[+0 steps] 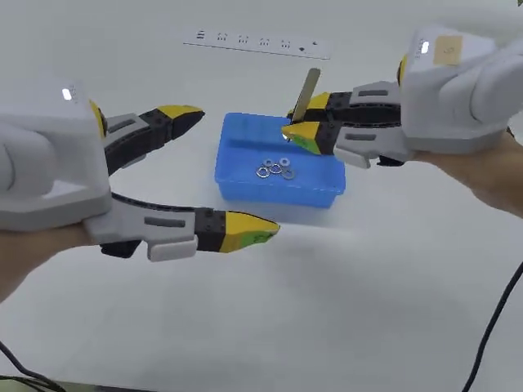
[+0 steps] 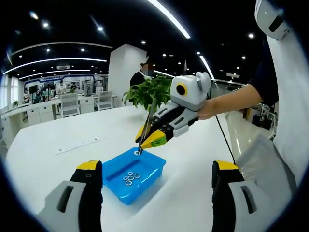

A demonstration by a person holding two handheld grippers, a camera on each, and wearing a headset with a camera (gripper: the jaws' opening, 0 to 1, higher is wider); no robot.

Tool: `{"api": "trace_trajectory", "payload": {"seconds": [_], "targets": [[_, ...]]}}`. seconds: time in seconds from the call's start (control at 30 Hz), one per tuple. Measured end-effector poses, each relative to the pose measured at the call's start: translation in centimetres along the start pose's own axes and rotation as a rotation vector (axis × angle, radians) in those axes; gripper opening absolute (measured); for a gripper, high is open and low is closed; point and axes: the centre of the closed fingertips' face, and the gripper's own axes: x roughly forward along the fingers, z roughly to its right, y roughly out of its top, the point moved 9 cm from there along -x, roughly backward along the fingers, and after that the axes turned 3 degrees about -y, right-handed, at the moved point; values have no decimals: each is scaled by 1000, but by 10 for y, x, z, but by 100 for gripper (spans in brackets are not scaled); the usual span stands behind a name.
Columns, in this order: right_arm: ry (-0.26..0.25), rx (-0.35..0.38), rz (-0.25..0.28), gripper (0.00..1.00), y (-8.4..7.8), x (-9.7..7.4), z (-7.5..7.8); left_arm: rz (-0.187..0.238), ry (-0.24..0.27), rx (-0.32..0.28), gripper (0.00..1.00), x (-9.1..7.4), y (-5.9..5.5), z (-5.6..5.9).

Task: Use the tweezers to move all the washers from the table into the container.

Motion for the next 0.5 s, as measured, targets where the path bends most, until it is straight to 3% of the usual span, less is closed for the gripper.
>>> {"api": "trace_trajectory", "payload": {"seconds": [0.2,0.33,0.5], "targets": [[44,-6,-55,10,-26,28,3,-20,15,-15,100,-4,-5,-5],[57,-11,-88,10,-38,37,3,-39,27,-22,100,-6,-8,-12],[52,12,-118,10,-50,44,5,-34,48,-29,100,-6,-7,-18]]}}
